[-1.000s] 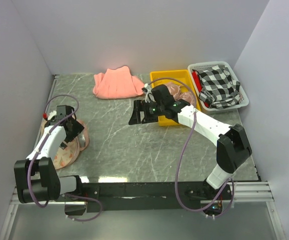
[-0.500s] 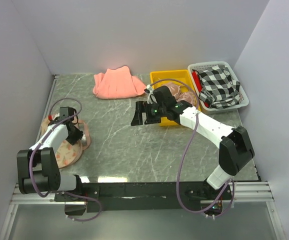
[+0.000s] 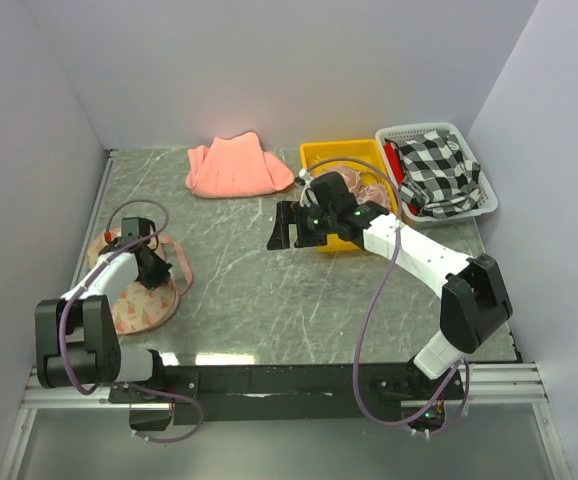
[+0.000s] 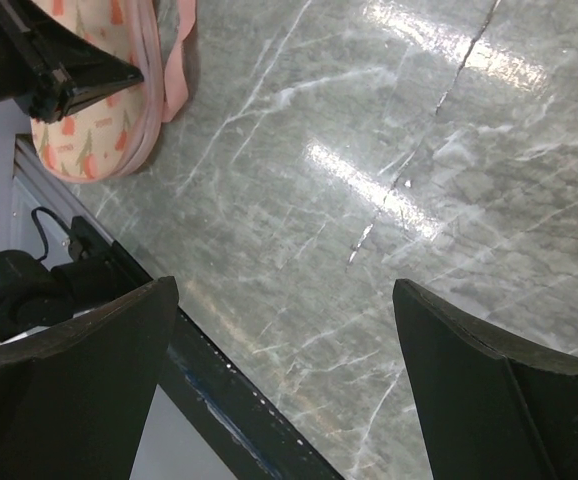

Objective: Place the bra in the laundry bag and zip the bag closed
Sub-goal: Move the laundry bag to the center of the board.

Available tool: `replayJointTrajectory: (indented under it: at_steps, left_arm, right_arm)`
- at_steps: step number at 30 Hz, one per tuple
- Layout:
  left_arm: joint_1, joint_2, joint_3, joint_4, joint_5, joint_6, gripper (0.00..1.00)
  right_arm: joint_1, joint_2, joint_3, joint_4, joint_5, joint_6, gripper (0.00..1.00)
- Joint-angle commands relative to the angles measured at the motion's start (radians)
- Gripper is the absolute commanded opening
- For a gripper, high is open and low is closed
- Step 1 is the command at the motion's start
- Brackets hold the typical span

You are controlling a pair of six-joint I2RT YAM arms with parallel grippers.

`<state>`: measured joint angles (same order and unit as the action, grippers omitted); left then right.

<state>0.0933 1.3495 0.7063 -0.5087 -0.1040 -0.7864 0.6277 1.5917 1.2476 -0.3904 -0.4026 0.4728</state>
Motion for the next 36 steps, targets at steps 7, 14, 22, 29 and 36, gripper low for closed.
replayJointTrajectory:
  at_steps: [7,14,22,29,36]
  left_arm:
    - [-0.233,-0.047,0.056,0.016,0.055,-0.034,0.06]
    - [-0.458,0.097,0.192,0.019,0.004,-0.079,0.08]
    - [-0.667,0.305,0.422,0.012,-0.011,-0.085,0.09]
    - [-0.797,0.401,0.527,-0.014,-0.010,-0.088,0.10]
    - [-0.851,0.335,0.476,0.042,0.049,-0.082,0.17]
  right_arm:
    - [-0.046,-0.070,-0.028,-0.010,0.057,-0.026,0.97]
    - [-0.224,-0.125,-0.102,-0.019,-0.007,-0.013,0.97]
    - [-0.273,-0.203,-0.097,-0.117,0.057,-0.091,0.99]
    - [-0.284,-0.246,-0.135,-0.114,0.076,-0.065,0.99]
    - [-0.347,-0.230,-0.185,-0.097,0.041,-0.045,0.99]
